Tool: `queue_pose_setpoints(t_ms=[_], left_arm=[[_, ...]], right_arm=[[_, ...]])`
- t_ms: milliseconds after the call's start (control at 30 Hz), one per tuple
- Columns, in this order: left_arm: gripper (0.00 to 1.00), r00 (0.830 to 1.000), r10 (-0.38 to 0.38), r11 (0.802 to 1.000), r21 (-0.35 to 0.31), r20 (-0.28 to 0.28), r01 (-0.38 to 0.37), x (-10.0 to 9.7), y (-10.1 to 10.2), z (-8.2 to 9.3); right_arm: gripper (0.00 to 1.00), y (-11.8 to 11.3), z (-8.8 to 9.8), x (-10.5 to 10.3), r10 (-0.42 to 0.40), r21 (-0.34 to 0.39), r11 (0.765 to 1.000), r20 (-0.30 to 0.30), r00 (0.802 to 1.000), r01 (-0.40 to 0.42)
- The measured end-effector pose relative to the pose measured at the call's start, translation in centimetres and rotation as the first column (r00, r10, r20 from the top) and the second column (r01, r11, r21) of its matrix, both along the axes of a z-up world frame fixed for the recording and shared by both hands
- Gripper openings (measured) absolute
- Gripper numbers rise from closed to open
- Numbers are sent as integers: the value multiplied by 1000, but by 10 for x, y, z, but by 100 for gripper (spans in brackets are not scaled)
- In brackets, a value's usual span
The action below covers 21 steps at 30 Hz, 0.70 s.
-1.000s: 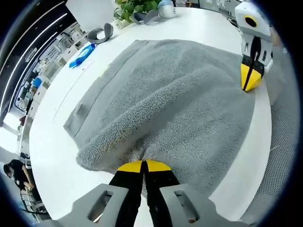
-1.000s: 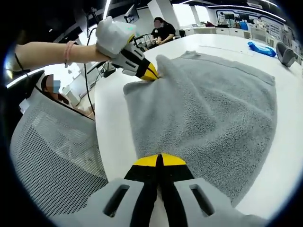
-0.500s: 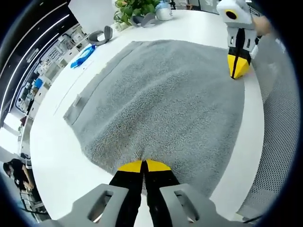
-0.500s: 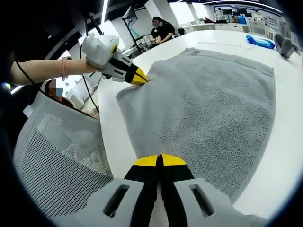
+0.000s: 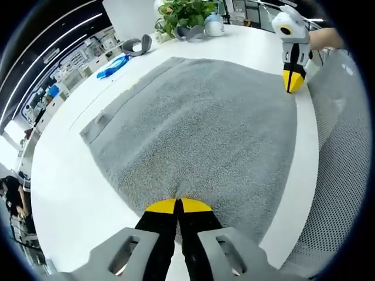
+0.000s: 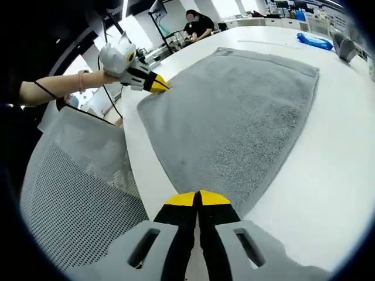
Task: Fold the towel on the table until its edges align and the towel forms a compact rectangular stack.
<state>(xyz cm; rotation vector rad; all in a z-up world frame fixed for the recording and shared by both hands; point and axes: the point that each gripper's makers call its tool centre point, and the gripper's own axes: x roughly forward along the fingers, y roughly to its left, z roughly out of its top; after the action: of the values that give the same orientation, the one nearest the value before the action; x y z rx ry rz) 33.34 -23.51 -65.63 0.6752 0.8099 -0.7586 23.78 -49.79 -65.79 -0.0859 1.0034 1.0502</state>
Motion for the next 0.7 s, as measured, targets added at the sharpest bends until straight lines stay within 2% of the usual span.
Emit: queue_pose_setpoints(t_ms=[100,167,200,233,267,333,400,467,500,533,567,600,633,700], left_arm=[[2,1000,-24,1000,14,2,24,-8,-2,1],[2,998,-47,998,-38,-45,45,-23,-10,2],[4,998,-53,998,-31,-43,52,-26,-9,4],[5,997,-73,997,-19,-36,72,-33,-9,5],[7,994,-104,994,-20,-28,104,-39,-12,8],[9,993,-120,992,-29,-23,119,-53,-14,11],[11,988,-154,987,-60,-31,152,-67,-19,14],[12,981,-190,981,-55,-43,188,-82,-18,14],[12,979,-199,980,-23,-38,199,-85,-13,13],[12,977,-211,977,25,-39,212,-88,-6,11],[12,974,-223,973,56,-30,225,-90,-2,12],[12,973,-229,972,54,-20,229,-94,0,14],[12,974,-227,973,47,-24,228,-97,2,14],[14,977,-206,978,24,-46,207,-103,7,15]], right_arm=[[0,-6,0,-2,20,-8,1000,21,1000,-20],[0,-7,0,-4,38,-29,999,50,998,-36],[0,-7,1,-6,56,-43,998,65,996,-53],[0,-8,1,-5,108,-74,992,115,987,-100],[0,-6,2,-5,228,-117,971,219,949,-207],[0,-4,1,-8,297,-171,951,268,917,-258],[0,-4,1,-9,330,-192,940,285,900,-284],[0,-5,2,-8,311,-177,946,271,911,-271],[0,-2,9,-6,341,-168,938,311,887,-302],[0,2,21,0,335,-144,942,395,855,-303],[0,3,29,0,336,-125,941,430,838,-314],[0,3,33,0,341,-119,939,439,831,-322],[0,-4,35,-1,344,-133,939,427,836,-318],[0,-16,31,0,369,-181,929,410,834,-322]])
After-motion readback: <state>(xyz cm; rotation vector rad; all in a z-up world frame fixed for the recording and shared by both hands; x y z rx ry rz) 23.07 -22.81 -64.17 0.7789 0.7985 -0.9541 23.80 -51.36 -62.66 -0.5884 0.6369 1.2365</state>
